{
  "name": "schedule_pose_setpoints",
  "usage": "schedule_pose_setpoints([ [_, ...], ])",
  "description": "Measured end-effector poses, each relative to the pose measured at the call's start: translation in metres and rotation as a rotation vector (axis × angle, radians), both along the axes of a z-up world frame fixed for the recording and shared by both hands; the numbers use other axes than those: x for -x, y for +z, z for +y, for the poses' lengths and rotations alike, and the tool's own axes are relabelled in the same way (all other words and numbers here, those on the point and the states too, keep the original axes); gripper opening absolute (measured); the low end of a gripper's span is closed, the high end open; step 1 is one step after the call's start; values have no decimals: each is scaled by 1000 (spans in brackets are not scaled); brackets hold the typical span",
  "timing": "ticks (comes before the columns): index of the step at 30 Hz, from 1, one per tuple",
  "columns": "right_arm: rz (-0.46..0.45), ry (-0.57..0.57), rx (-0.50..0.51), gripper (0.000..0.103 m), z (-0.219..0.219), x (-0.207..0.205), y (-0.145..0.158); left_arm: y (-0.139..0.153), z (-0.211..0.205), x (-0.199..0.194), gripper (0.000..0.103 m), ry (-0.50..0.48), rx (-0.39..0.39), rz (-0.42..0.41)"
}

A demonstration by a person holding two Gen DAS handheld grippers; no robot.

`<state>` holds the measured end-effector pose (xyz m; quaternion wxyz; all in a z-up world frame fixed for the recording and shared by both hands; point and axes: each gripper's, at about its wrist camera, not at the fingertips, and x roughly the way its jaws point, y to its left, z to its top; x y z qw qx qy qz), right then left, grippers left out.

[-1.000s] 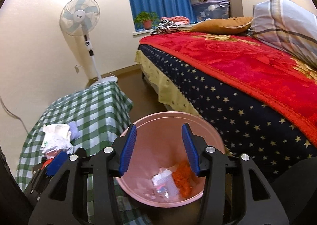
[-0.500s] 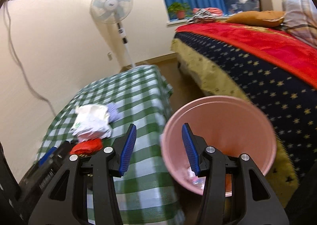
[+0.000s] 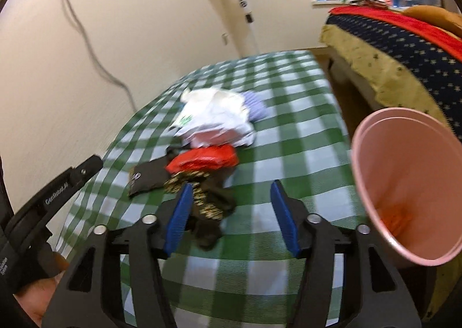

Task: Collect trash
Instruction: 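Grasp the black pouch with the left tool while the right tool grasps the dark leopard-print cloth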

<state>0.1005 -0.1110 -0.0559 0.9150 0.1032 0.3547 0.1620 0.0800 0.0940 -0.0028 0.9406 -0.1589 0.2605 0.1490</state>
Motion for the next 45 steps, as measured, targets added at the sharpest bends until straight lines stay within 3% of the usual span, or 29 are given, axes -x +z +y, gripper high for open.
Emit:
schedule_pose_setpoints([
  [2,16,19,11,66,7,-3,-5,-2,5,1,30,14,8,6],
  [9,78,43,18,66,14,-15,-16,-12,20,-1,30,57,32,32],
  [10,85,53,21,63,15,-16,-18,-13,22,-2,30,61,34,36],
  [13,106,106,33,35,23,-19,-21,-17,24,-8,30,69,43,51],
  [15,104,116,27,27,22,-18,-19,-20,26,-14,30,61,54,64],
  [16,104,116,20,16,21,-18,-17,-22,26,-17,30,54,60,70],
  [18,109,106,7,10,16,-20,-13,-25,24,-24,31,37,70,84],
  [20,112,76,2,8,8,-21,-12,-29,20,-33,42,8,67,104],
  [22,106,48,10,8,2,-21,-12,-35,15,-43,47,-18,66,132],
  [29,90,-39,23,8,-19,-26,-10,-47,2,-67,84,-48,29,224],
  [33,104,-66,11,9,-29,-31,-13,-50,-4,-77,88,-66,3,265],
  [36,117,-74,13,21,-30,-33,-15,-54,-2,-84,88,-55,2,306],
  [38,130,-75,15,42,-29,-35,-19,-57,1,-87,88,-46,14,326],
  [45,143,-34,34,47,-20,-37,-24,-62,-2,-93,91,-59,-9,378],
])
